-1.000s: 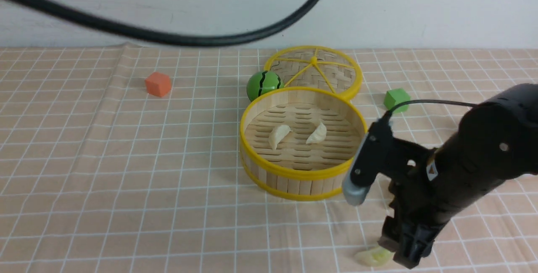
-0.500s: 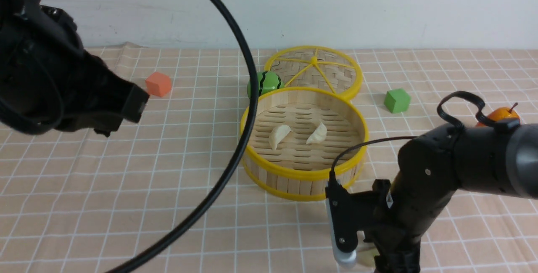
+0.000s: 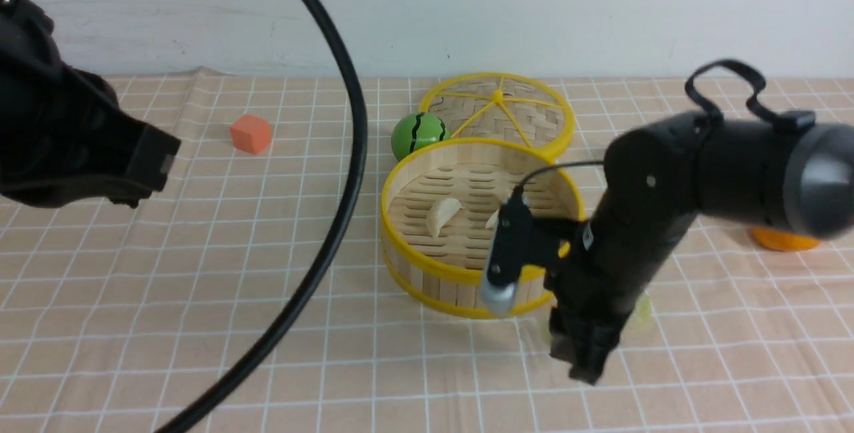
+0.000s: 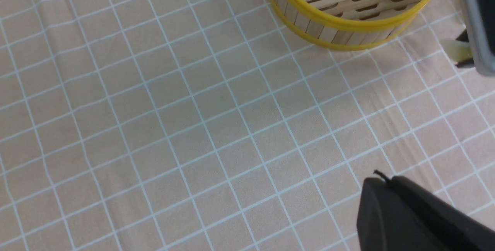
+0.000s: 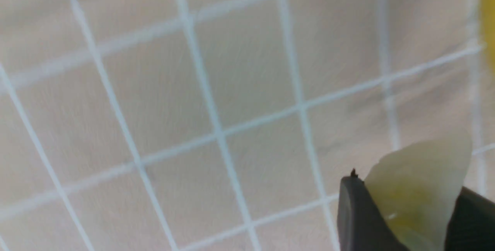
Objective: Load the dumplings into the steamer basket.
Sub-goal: Use the right arm to put the dumpling into the steamer
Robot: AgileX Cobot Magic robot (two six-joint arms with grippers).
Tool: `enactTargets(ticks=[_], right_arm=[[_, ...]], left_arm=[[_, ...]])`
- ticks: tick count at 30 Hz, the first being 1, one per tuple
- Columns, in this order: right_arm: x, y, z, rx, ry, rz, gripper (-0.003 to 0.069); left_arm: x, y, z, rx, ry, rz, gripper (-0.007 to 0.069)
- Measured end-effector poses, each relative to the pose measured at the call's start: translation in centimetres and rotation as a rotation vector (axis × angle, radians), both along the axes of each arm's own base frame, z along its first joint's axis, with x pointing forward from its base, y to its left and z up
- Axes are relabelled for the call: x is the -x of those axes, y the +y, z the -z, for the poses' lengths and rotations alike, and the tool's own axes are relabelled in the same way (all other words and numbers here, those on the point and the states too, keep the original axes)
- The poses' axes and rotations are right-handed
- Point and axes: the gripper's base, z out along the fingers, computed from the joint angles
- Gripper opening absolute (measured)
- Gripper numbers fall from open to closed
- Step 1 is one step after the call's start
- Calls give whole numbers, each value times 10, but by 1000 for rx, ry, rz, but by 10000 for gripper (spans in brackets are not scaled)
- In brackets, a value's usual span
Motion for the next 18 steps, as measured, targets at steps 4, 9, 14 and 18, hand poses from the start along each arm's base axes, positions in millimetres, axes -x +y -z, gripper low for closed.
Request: enactTargets(ticks=[4,9,14,18], right_arm=[[-18,19,-51,-197,-26,192,211],[-43,35,-70,-301,-32,357,211],[-78,51,-33,-225,30,450,211],[-94,56,-2,-141,70,472,211]], left_arm=[[17,12,7,7,-7,-1,-13],[28,17,24,41,-4,-11,-13],[24,14,46,37,30,-20,-13],[24,13,51,35,42,-18,-13]])
